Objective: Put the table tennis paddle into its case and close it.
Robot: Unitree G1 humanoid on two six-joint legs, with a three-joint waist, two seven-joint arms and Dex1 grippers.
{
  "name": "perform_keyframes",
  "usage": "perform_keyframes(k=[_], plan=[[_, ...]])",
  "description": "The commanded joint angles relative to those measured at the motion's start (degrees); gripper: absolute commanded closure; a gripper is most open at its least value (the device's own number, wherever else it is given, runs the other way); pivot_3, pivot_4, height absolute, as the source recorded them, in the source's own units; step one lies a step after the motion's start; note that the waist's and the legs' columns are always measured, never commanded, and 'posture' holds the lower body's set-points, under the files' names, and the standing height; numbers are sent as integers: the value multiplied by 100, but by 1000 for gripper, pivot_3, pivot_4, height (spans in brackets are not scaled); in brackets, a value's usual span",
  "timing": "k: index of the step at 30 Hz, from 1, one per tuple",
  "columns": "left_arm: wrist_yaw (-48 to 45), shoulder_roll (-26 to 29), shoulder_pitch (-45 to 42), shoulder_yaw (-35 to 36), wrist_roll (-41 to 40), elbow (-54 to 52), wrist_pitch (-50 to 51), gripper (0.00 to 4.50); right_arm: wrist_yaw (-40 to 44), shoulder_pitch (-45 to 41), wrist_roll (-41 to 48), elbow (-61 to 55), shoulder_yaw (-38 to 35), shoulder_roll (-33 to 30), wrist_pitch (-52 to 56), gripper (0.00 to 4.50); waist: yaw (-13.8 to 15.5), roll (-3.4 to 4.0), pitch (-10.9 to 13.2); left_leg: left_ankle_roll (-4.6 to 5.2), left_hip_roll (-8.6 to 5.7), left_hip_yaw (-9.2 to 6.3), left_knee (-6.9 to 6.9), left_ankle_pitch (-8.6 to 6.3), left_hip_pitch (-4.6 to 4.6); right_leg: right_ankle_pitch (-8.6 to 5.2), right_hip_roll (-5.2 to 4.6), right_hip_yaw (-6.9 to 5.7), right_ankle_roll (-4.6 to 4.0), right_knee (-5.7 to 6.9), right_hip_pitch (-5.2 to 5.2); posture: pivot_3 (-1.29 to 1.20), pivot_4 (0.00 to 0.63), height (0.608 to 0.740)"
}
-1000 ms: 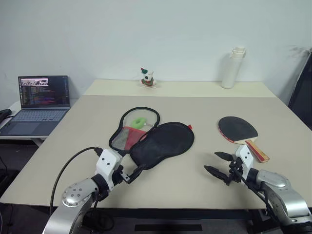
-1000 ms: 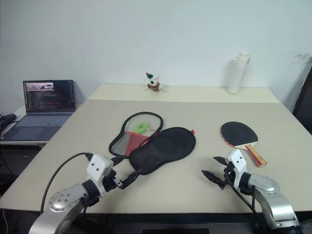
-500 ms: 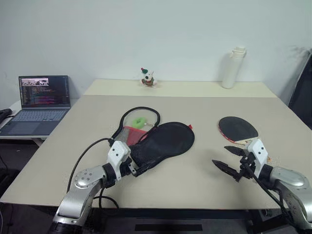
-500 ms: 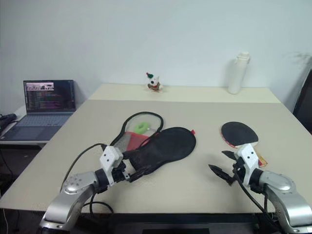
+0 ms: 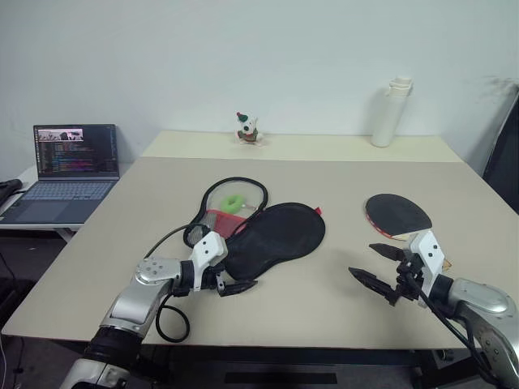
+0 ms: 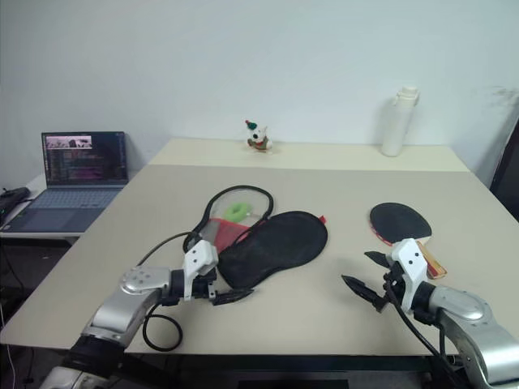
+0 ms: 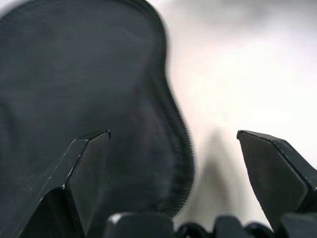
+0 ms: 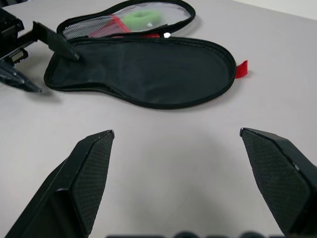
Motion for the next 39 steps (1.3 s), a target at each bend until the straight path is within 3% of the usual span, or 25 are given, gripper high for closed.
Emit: perform_keyframes(k=[1,4,7,18,19,25,28,34,39], plan=[[-402,224,-150,-77,124,134,-299,0,-96,-51,53,-192,-11,84,-110,27,-14,0,0,0,2,0,0,0,1,0,2,0,0,1,0,0,150,740],[-593,317,-205,-124,234,331,-462,0,-148,-90,37,-216,20,132,-111,27,-22,0,0,0,7,0,0,0,5,0,7,2,-1,6,-1,0,150,740],[-637,311,-223,-84,272,458,-489,584,-182,-43,38,-221,-2,146,-146,0,-15,0,0,0,7,0,0,0,4,-1,7,2,-1,5,-1,0,150,740],[-444,174,-101,-16,266,609,-473,4342,-282,38,40,-232,-60,140,-191,0,-18,1,-1,0,7,1,0,0,5,0,6,4,0,5,-1,0,150,740],[-373,114,-86,-23,245,513,-380,4464,-292,45,38,-239,-56,144,-192,0,-17,2,-1,0,7,1,0,0,6,0,6,4,0,5,-1,0,150,740],[274,-525,-117,-246,298,-192,328,4464,-341,90,62,-242,-159,106,-177,0,101,12,-8,0,-4,-2,8,0,6,3,-3,3,7,6,6,0,150,740],[778,-1224,-268,-520,414,-372,782,4464,-334,116,49,-202,-283,32,-206,0,150,12,-9,1,-14,-1,15,1,-1,10,-11,4,19,-2,9,0,150,740],[1413,-2190,-709,-886,700,-76,1137,4464,-272,156,51,-157,-493,-115,-219,0,122,7,-9,4,-22,7,22,2,-7,18,-17,12,33,-8,10,0,150,740],[1578,-2650,-1047,-1036,749,247,1284,4464,-285,174,49,-175,-576,-146,-189,0,89,8,-9,5,-6,18,17,2,1,16,4,10,30,-3,8,0,150,740]])
